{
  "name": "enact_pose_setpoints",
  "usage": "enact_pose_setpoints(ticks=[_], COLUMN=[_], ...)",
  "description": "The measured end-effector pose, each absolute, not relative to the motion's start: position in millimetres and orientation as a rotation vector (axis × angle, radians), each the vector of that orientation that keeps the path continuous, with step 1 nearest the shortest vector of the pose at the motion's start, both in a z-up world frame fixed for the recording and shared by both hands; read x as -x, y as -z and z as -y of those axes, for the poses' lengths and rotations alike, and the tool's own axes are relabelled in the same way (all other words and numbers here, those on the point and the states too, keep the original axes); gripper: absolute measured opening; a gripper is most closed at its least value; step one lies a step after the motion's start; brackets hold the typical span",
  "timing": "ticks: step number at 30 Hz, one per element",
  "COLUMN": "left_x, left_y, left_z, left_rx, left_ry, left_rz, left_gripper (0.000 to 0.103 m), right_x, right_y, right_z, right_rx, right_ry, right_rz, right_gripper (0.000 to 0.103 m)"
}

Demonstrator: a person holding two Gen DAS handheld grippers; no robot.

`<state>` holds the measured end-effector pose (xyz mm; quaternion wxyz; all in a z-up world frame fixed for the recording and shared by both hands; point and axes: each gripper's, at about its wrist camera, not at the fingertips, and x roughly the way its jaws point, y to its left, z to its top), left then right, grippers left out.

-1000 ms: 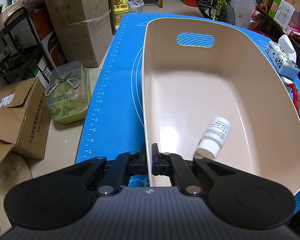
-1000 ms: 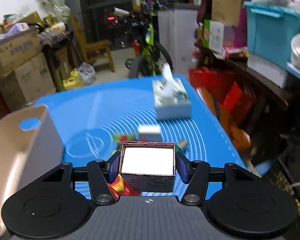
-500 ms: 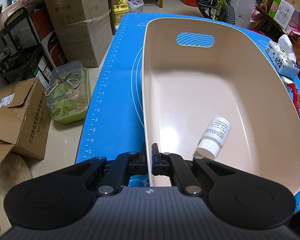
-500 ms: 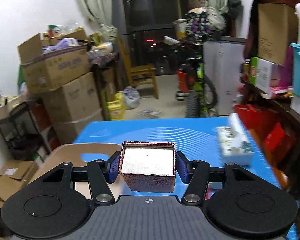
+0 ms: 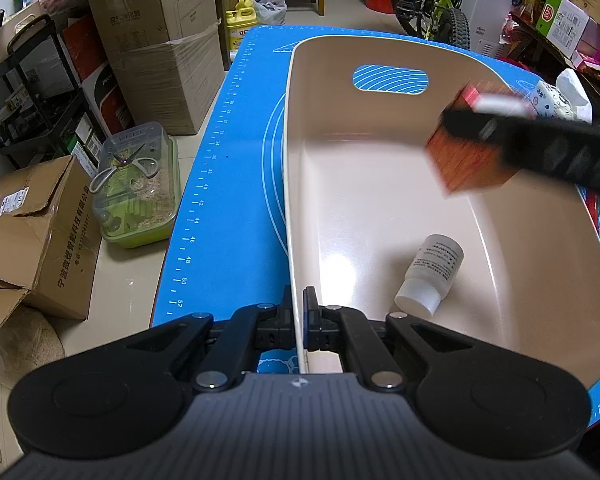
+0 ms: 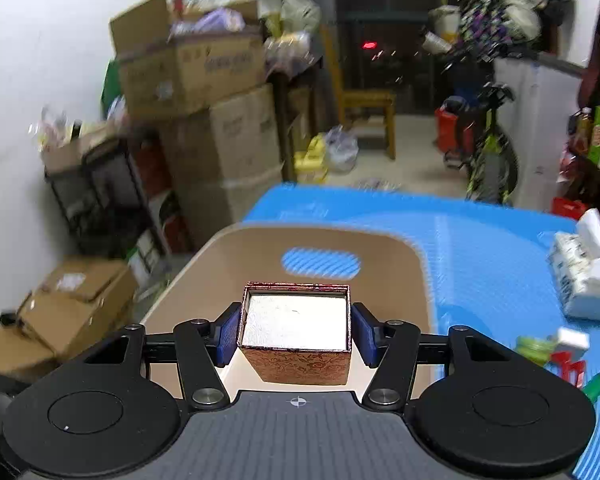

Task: Organize rigid objects
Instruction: 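Carry the pink box into the basket and release it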

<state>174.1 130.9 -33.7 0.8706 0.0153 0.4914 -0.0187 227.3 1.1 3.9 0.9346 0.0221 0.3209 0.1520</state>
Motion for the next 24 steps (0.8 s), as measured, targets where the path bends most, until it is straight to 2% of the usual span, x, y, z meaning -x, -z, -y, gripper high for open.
enact_pose_setpoints(ticks=[6,13,16,18,24], left_x=[-174,-174,-174,-174,-173], left_y=[34,35,36,36,36], left_z=[-131,-130,-130,-131,-131], left_rx=[-0.036,-0.038,-0.036,-0.039,-0.036], left_ry=[0.038,0.037,0.038,0.037,0.038], left_rz=[-1.027,-1.026,-1.027,-1.026,-1.027], left_gripper=[0.005,0.005,0.005,0.005,0.005], right_x=[-229,-241,-240,-239,-231], right_y=[24,28,29,28,12], right_z=[-23,-29,-27,-23,4], right_rx=[0.031,0.041,0.028,0.01,-0.072], right_ry=[-0.344,-0.351,-0.351,-0.348,-0.346], right_rz=[-0.773,-0.875,-0.873,-0.869,-0.787], right_gripper=[0.061,0.061,0.061,0.066,0.07])
